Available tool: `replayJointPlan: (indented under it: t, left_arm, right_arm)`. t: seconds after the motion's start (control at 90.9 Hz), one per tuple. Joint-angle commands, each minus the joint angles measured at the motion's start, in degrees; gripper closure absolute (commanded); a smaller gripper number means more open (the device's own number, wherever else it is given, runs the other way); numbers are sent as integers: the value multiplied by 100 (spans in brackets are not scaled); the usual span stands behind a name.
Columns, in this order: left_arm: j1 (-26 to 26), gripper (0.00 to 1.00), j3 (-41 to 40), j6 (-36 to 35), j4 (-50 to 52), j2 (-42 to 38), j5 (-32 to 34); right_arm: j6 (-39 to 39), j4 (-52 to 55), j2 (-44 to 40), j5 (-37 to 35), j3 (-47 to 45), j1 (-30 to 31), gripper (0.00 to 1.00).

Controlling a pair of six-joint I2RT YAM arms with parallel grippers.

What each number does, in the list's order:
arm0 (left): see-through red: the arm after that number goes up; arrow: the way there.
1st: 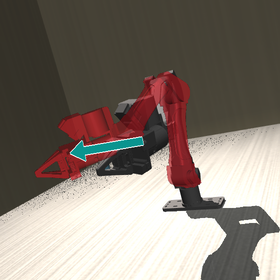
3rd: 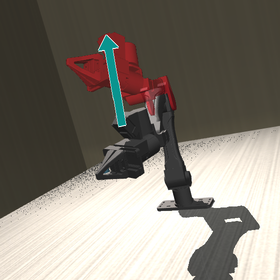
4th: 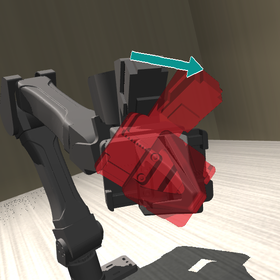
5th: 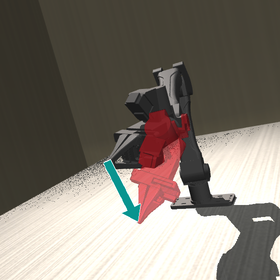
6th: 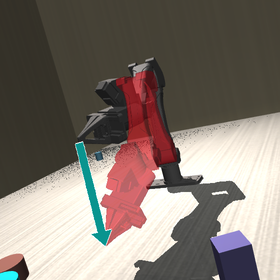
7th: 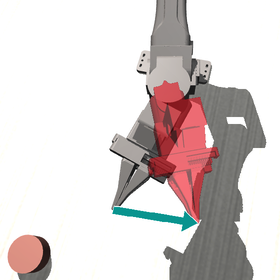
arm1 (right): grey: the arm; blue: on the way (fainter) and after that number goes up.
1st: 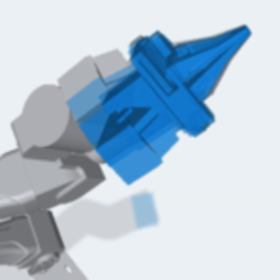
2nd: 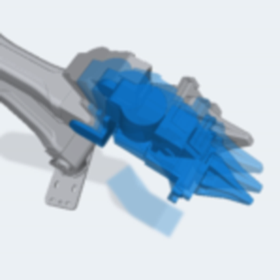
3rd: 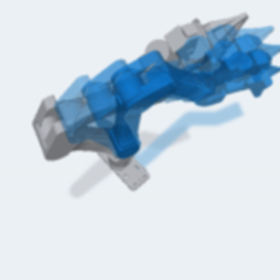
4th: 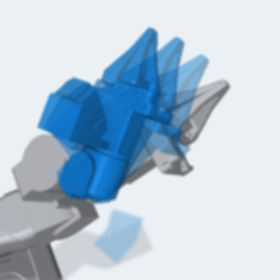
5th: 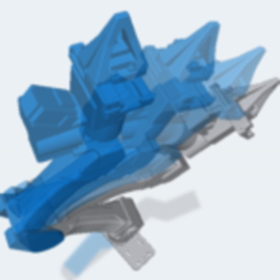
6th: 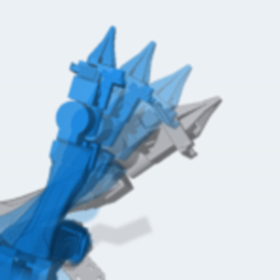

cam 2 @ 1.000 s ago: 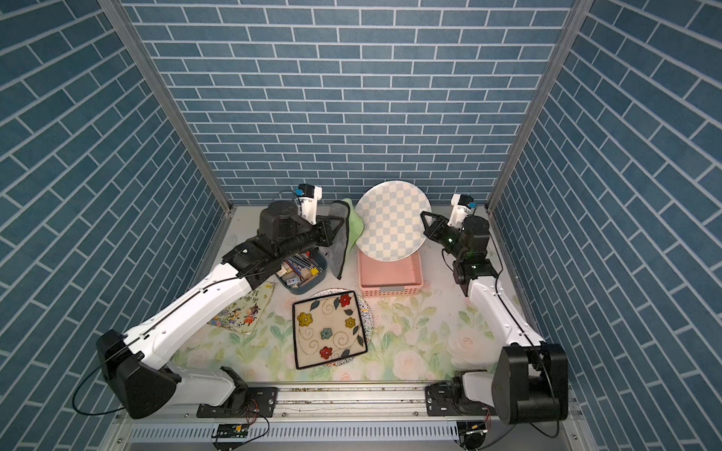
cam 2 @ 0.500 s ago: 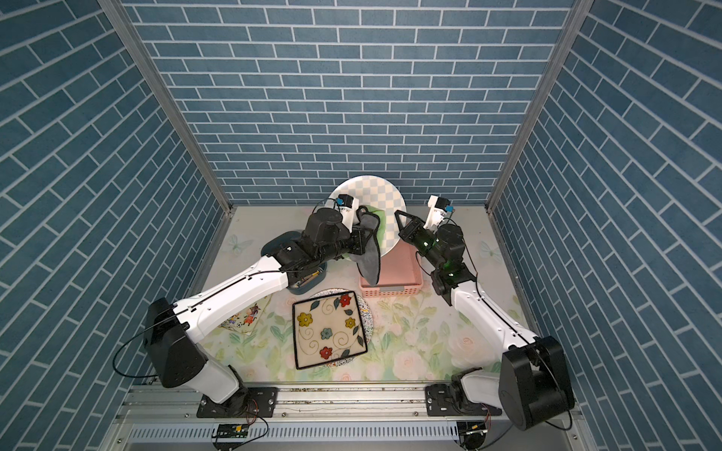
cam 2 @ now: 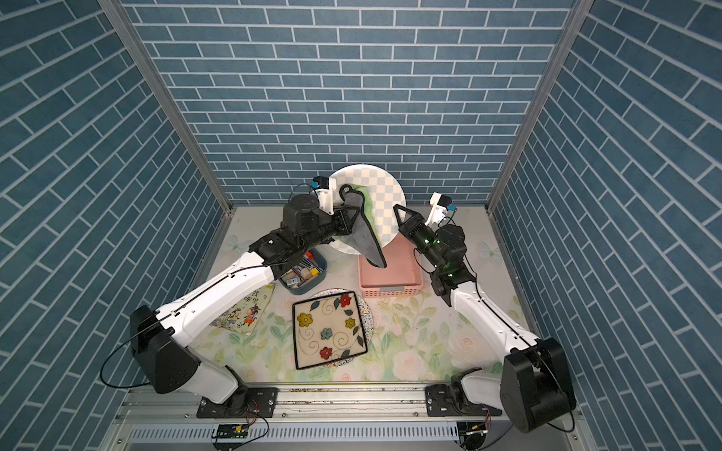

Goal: Wipe the wet plate dry
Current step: Wipe the plate with towel.

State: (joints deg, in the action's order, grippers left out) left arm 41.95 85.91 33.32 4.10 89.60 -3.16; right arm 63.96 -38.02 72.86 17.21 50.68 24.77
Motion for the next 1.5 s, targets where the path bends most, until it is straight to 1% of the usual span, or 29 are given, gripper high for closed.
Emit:
replayJointPlan:
  t: [0.0,0.055,0.121,0.176,0.22,0.275,0.374,0.407,0.462,0.528,0.594,0.693,0.748,0.781,0.814,0.891,0.968,1.023,1.067,1.144,1.243,1.298,1.353,1.408,1.419,1.452,1.485]
  left_arm:
    - [398,100,382,-382,797,477,365]
    - [155,100,362,-211,882,306,718]
    - [-384,100,109,89,672,-12,693]
    - [-565,100,153,-11,657,-144,822]
    - [-542,100,421,-342,897,-78,1010]
    - [-438,100,823,-652,1283,132,1065]
    - [-128,100,1154,-1026,1422,505,424]
    - [14,100,1230,-1085,1457,637,352]
    - [153,100,1302,-1130,1516,730,435]
    - [111,100,1218,-1018,1513,633,747]
    - [-176,100,977,-800,1447,343,1043]
    - [-858,100,393,-398,1322,-226,1109]
    - [-1009,100,225,-406,1393,-401,1392]
    - [-1015,100,216,-497,1488,-425,1517]
    - [-989,100,247,-607,1552,-374,1456]
    - [-737,100,395,-962,1506,-118,665]
    - [-281,100,685,-1341,1504,202,202]
    - [-107,100,932,-1491,1594,376,216]
    - [-123,100,1049,-1453,1673,390,480]
    - [-442,100,1014,-1203,1777,185,1075]
    - [-1048,100,454,-826,1728,-259,1291]
    - [-1167,100,204,-897,1716,-456,1291]
    - [-1170,100,10,-1128,1748,-467,849]
    - [-1103,100,-130,-1402,1739,-387,-231]
    - [-1059,100,-146,-1436,1719,-363,-458]
    - [-885,100,-212,-1545,1673,-290,-871]
    - [-656,100,-240,-1648,1652,-205,-1023]
  right_arm:
    - [443,-1349,-76,694,658,526,100]
    - [352,-1421,-82,802,636,558,100]
    - [193,-1349,-189,922,546,563,100]
    - [33,-1253,-255,1104,509,610,100]
    - [-137,-1206,-277,1252,489,713,100]
    - [-344,-1209,-268,1410,519,892,100]
    - [-611,-1245,-260,1456,628,1053,100]
    - [-625,-1253,-259,1429,652,1049,100]
    - [-637,-1210,-305,1286,709,1007,100]
    - [-621,-1191,-372,1192,727,857,100]
    - [-550,-1134,-489,1119,667,655,100]
    - [-495,-999,-694,1048,565,433,100]
    - [-573,-888,-717,1081,608,450,100]
    - [-638,-869,-690,1125,653,516,100]
    - [-705,-873,-637,1182,695,607,100]
    - [-798,-991,-442,1295,815,822,100]
    - [-761,-1248,-258,1371,918,919,100]
    - [-754,-1292,-233,1313,974,920,100]
    - [-773,-1260,-285,1230,986,870,100]
    - [-781,-1150,-455,1106,965,640,100]
    - [-657,-1045,-742,986,785,183,100]
    - [-541,-1005,-886,941,686,-29,100]
    - [-527,-894,-938,929,667,-119,100]
    - [-561,-855,-903,939,708,-113,100]
    - [-556,-865,-886,954,712,-96,100]
    - [-529,-936,-828,1005,734,-55,100]
    - [-487,-1050,-747,1037,763,-2,100]
